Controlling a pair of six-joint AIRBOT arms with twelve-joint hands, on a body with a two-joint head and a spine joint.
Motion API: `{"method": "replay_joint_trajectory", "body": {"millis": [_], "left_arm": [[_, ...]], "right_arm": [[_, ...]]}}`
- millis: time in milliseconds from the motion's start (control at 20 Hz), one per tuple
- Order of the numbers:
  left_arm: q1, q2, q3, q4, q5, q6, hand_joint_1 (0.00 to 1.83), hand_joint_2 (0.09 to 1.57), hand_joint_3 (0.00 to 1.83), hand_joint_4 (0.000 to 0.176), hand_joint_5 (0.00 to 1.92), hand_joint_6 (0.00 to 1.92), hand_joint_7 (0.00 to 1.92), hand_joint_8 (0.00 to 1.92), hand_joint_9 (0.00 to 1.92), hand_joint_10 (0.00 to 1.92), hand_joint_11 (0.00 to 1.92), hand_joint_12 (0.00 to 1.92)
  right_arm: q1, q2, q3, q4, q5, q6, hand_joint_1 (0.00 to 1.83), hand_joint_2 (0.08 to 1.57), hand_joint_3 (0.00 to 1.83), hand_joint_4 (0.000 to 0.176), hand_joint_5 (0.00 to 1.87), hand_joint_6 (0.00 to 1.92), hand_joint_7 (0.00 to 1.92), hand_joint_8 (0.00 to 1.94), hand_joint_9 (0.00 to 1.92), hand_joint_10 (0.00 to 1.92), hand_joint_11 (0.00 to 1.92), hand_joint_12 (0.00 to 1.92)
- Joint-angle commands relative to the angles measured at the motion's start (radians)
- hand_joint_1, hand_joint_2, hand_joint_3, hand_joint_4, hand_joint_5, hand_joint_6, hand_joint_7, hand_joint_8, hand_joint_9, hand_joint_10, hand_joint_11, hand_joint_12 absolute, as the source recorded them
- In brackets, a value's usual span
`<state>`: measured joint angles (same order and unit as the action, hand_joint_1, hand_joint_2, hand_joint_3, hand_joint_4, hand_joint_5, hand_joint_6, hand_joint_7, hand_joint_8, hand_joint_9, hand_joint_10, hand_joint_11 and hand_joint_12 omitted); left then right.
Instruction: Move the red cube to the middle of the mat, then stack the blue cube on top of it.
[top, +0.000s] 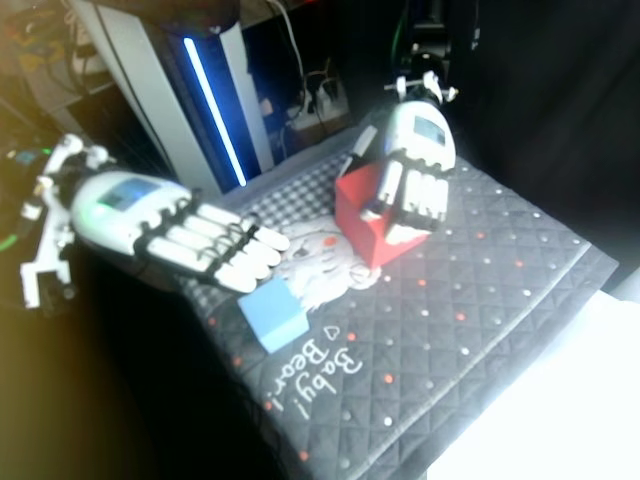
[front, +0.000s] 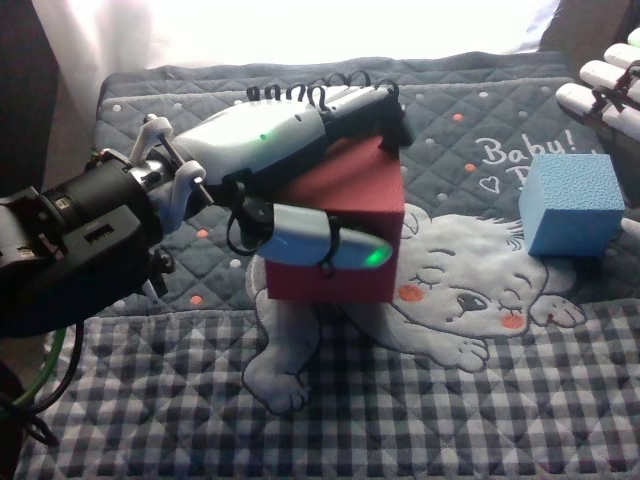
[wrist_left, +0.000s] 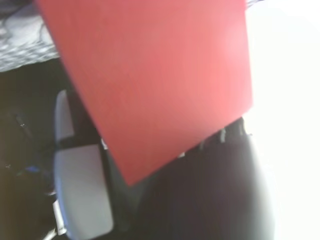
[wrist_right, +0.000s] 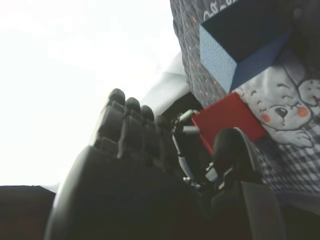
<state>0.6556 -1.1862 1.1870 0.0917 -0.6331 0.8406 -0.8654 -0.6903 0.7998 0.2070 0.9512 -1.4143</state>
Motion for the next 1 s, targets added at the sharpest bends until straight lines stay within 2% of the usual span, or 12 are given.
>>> {"method": "replay_joint_trajectory", "body": {"millis": [0, 300, 350, 400, 450, 500, 550, 650, 700, 800, 850, 950], "left_arm": [[-0.008, 0.004, -0.007, -0.001, -0.14, -0.006, 0.55, 1.0, 0.0, 0.173, 0.0, 0.03, 0.0, 0.01, 0.0, 0.01, 0.0, 0.04], [0.06, 0.099, -0.079, -0.04, -0.338, -0.006, 0.47, 0.91, 0.0, 0.176, 0.0, 0.0, 0.0, 0.0, 0.0, 0.0, 0.0, 0.0], [0.086, 0.135, -0.099, -0.067, -0.395, -0.006, 0.48, 0.93, 0.0, 0.176, 0.0, 0.0, 0.0, 0.0, 0.0, 0.0, 0.0, 0.0], [0.118, 0.176, -0.119, -0.101, -0.462, -0.003, 0.56, 0.98, 0.0, 0.156, 0.0, 0.0, 0.0, 0.0, 0.0, 0.0, 0.0, 0.0], [0.144, 0.204, -0.136, -0.133, -0.511, 0.012, 0.6, 1.0, 0.0, 0.163, 0.0, 0.0, 0.0, 0.0, 0.0, 0.0, 0.0, 0.0], [0.182, 0.245, -0.17, -0.188, -0.585, 0.055, 0.61, 1.0, 0.0, 0.125, 0.0, 0.0, 0.0, 0.0, 0.0, 0.0, 0.06, 0.03], [0.192, 0.255, -0.18, -0.204, -0.609, 0.067, 0.61, 1.0, 0.0, 0.125, 0.0, 0.0, 0.0, 0.0, 0.0, 0.0, 0.06, 0.03], [0.244, 0.291, -0.207, -0.255, -0.697, 0.079, 0.57, 1.02, 0.01, 0.081, 0.03, 0.01, 0.0, 0.0, 0.0, 0.0, 0.01, 0.0], [0.255, 0.296, -0.211, -0.264, -0.715, 0.083, 0.6, 1.03, 0.01, 0.089, 0.02, 0.01, 0.0, 0.0, 0.0, 0.0, 0.0, 0.0], [0.289, 0.308, -0.224, -0.305, -0.772, 0.095, 0.58, 1.02, 0.0, 0.078, 0.02, 0.0, 0.0, 0.0, 0.0, 0.0, 0.02, 0.01], [0.307, 0.311, -0.226, -0.328, -0.798, 0.096, 0.63, 1.02, 0.0, 0.085, 0.01, 0.0, 0.0, 0.0, 0.0, 0.0, 0.03, 0.02], [0.33, 0.314, -0.23, -0.35, -0.828, 0.096, 0.68, 1.04, 0.01, 0.056, 0.05, 0.01, 0.0, 0.0, 0.0, 0.0, 0.05, 0.03]], "right_arm": [[0.005, 0.007, 0.003, -0.002, 0.122, 0.002, 0.4, 1.46, 0.03, 0.0, 0.0, 0.0, 0.0, 0.0, 0.0, 0.0, 0.0, 0.0], [0.005, 0.008, 0.017, -0.002, 0.121, 0.057, 0.35, 1.37, 0.0, 0.017, 0.0, 0.0, 0.0, 0.0, 0.0, 0.0, 0.0, 0.0], [0.005, 0.005, 0.037, -0.014, 0.114, 0.131, 0.48, 1.32, 0.0, 0.067, 0.0, 0.0, 0.0, 0.0, 0.0, 0.0, 0.0, 0.0], [0.005, -0.004, 0.068, -0.039, 0.098, 0.229, 0.61, 1.29, 0.0, 0.064, 0.0, 0.0, 0.0, 0.0, 0.0, 0.0, 0.0, 0.0], [0.006, -0.012, 0.092, -0.058, 0.091, 0.299, 0.69, 1.24, 0.0, 0.043, 0.0, 0.0, 0.0, 0.0, 0.05, 0.01, 0.01, 0.02], [0.01, -0.022, 0.119, -0.063, 0.076, 0.357, 0.79, 1.15, 0.01, 0.0, 0.0, 0.0, 0.06, 0.01, 0.16, 0.08, 0.0, 0.7], [0.016, -0.025, 0.126, -0.062, 0.065, 0.37, 0.79, 1.15, 0.01, 0.0, 0.0, 0.0, 0.06, 0.01, 0.16, 0.08, 0.0, 0.7], [0.04, -0.051, 0.161, -0.061, 0.011, 0.417, 0.88, 1.12, 0.0, 0.0, 0.0, 0.0, 0.1, 0.01, 0.17, 0.14, 0.0, 1.04], [0.047, -0.061, 0.172, -0.061, -0.004, 0.424, 0.89, 1.11, 0.0, 0.0, 0.0, 0.0, 0.1, 0.0, 0.11, 0.28, 0.0, 1.12], [0.082, -0.112, 0.218, -0.053, -0.067, 0.439, 0.91, 1.11, 0.0, 0.0, 0.0, 0.0, 0.08, 0.0, 0.01, 0.43, 0.0, 1.16], [0.096, -0.143, 0.244, -0.04, -0.099, 0.44, 0.91, 1.11, 0.0, 0.0, 0.0, 0.0, 0.05, 0.0, 0.0, 0.31, 0.0, 1.02], [0.11, -0.174, 0.275, -0.027, -0.143, 0.44, 0.9, 1.09, 0.0, 0.0, 0.0, 0.0, 0.04, 0.0, 0.01, 0.2, 0.0, 0.68]]}}
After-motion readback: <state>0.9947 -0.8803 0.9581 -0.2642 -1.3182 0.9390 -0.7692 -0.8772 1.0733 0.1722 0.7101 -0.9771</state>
